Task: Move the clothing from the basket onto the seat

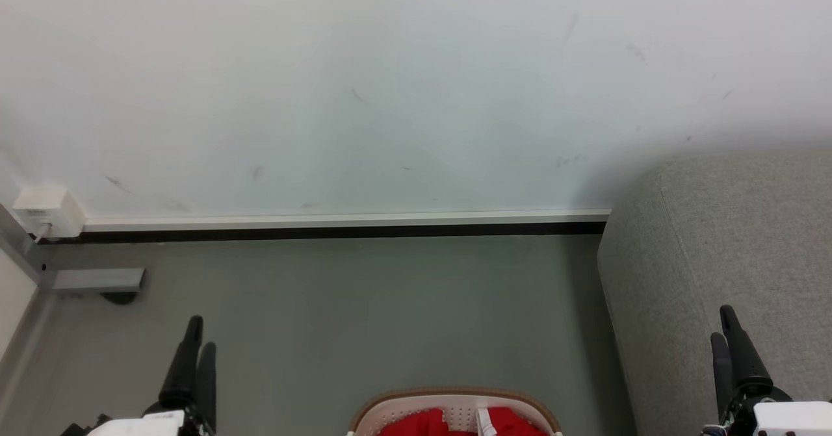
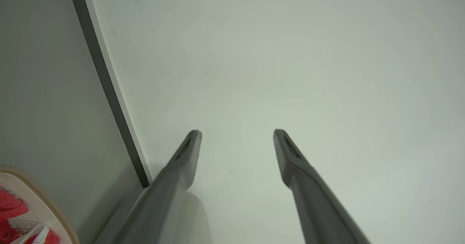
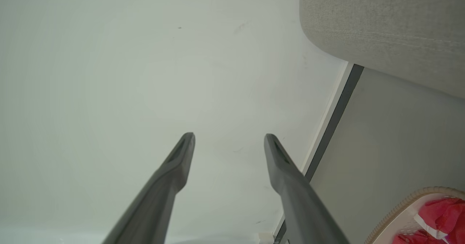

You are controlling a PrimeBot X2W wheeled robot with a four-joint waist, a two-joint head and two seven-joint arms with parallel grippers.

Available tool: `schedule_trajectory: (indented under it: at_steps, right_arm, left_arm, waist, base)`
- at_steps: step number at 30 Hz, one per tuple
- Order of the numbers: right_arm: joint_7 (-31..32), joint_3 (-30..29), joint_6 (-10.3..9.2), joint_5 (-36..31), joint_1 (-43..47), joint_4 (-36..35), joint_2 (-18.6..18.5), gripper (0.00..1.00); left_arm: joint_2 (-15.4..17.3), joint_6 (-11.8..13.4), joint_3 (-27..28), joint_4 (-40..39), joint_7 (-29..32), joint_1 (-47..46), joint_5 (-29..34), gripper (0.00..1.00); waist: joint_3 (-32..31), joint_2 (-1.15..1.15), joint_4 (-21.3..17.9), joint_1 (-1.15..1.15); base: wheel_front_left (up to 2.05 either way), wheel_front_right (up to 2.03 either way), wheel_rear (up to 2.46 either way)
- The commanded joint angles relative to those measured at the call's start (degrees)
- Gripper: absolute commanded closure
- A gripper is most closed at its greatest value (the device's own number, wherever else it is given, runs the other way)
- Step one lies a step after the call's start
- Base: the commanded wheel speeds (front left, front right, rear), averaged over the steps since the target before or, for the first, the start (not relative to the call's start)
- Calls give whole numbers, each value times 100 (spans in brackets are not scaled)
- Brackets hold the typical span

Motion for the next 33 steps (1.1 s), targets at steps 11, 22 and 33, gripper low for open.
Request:
schedule_trajectory:
  at_steps: [11, 22, 33]
  right_arm:
    - [-354, 312, -2, -680, -229, -336, -157, 0]
    - [-597, 504, -3, -1657, -258, -394, -208, 0]
    - [-811, 822, -4, -2805, -315, -477, -295, 0]
  left_arm:
    - [35, -28, -2, -397, -319, -116, 839, 0]
    - [42, -16, -38, -653, -562, -90, 2098, 0]
    - [49, 270, -223, -1021, -773, 44, 3519, 0]
  waist:
    - [5, 0, -22, 0]
    - [1, 0, -46, 0]
    - [-21, 0, -97, 0]
  base:
    - [0, 0, 0]
    - [0, 0, 0]
    - [0, 0, 0]
